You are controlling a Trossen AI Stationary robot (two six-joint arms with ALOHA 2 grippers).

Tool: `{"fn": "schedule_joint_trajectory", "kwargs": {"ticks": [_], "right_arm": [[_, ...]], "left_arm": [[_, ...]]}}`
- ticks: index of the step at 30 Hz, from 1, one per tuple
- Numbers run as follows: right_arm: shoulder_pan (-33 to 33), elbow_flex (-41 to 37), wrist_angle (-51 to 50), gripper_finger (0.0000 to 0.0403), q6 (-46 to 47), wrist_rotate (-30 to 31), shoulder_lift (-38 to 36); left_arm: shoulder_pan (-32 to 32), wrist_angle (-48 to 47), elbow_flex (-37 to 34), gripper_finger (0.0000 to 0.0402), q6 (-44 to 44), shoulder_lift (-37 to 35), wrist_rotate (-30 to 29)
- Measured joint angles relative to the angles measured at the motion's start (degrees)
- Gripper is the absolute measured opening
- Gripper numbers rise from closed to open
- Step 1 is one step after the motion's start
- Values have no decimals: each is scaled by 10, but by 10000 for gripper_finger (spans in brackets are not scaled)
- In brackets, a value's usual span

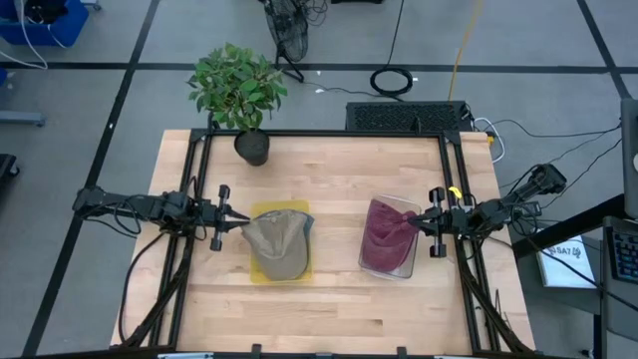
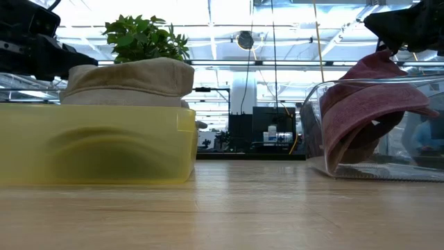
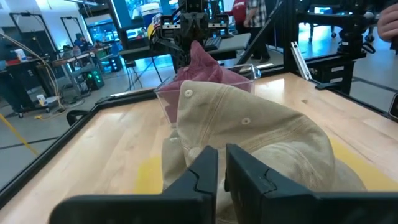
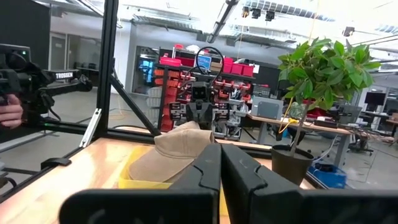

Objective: Pick and place caps into container
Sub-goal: Return to Home Position

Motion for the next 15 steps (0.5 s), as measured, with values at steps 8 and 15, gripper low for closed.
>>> {"fn": "schedule_joint_trajectory", "kwargs": {"ticks": [8,15], "right_arm": [[0,0,0,0,0,-1,0],[0,0,0,0,0,-1,0]], "left_arm": [[0,11,-1,40,2,0,0],[0,14,-1,46,2,0,-1]]}}
